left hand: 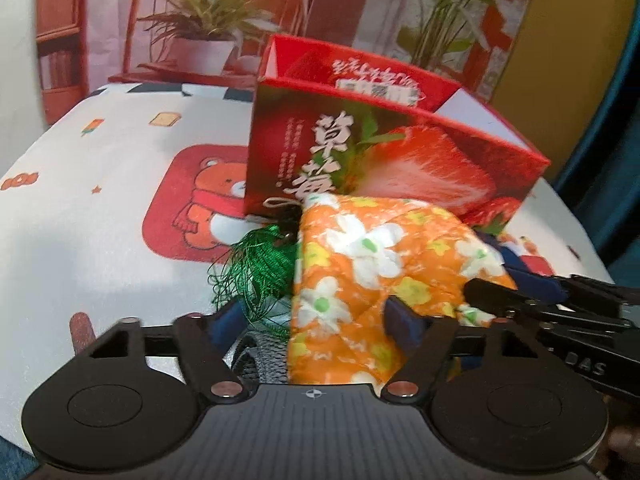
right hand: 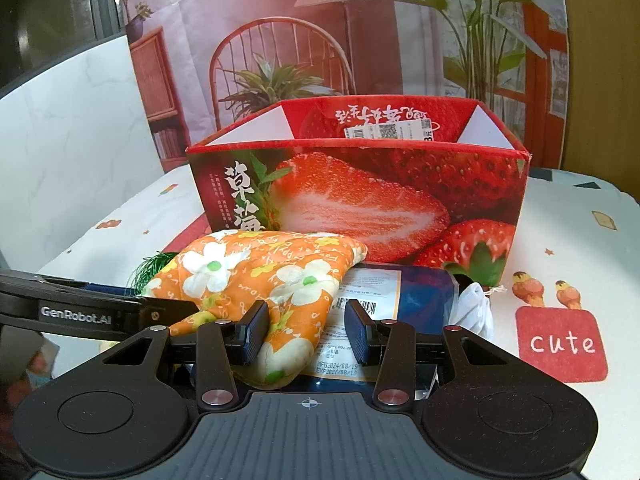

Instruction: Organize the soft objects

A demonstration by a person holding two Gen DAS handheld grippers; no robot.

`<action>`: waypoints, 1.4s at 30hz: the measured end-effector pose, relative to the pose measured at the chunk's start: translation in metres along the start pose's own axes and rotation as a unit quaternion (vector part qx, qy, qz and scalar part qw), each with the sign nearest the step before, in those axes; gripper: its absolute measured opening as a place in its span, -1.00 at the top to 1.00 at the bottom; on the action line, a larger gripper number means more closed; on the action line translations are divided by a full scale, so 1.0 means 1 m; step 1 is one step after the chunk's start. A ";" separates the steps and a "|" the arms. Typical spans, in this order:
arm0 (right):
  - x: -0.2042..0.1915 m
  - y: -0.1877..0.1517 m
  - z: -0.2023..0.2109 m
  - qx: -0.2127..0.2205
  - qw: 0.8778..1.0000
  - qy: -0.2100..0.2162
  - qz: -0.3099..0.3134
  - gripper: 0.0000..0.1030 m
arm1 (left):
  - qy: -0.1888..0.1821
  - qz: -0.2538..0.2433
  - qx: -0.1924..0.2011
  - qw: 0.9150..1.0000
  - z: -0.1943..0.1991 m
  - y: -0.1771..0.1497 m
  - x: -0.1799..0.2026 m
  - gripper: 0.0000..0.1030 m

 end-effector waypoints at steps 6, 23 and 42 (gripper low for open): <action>-0.001 0.000 0.004 -0.002 1.000 0.006 -0.008 0.28 | -0.036 0.012 0.022 0.999 0.019 0.002 -0.003 0.20; -0.001 0.002 0.007 -0.006 1.000 0.017 -0.016 0.36 | -0.046 0.010 0.008 0.999 0.014 0.022 0.002 0.21; 0.002 0.002 0.006 -0.009 0.999 0.027 -0.029 0.35 | -0.067 0.024 -0.013 0.997 -0.001 0.005 -0.005 0.22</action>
Point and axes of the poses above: each gripper's, at about its wrist camera, not at the fingertips, and z roughly against the way its jaws point, x to its right, y to its top, the point moved 5 cm from there along -z, roughly the way its jaws point, and after that the axes turned 15 degrees about -x, right-handed, at the moved point
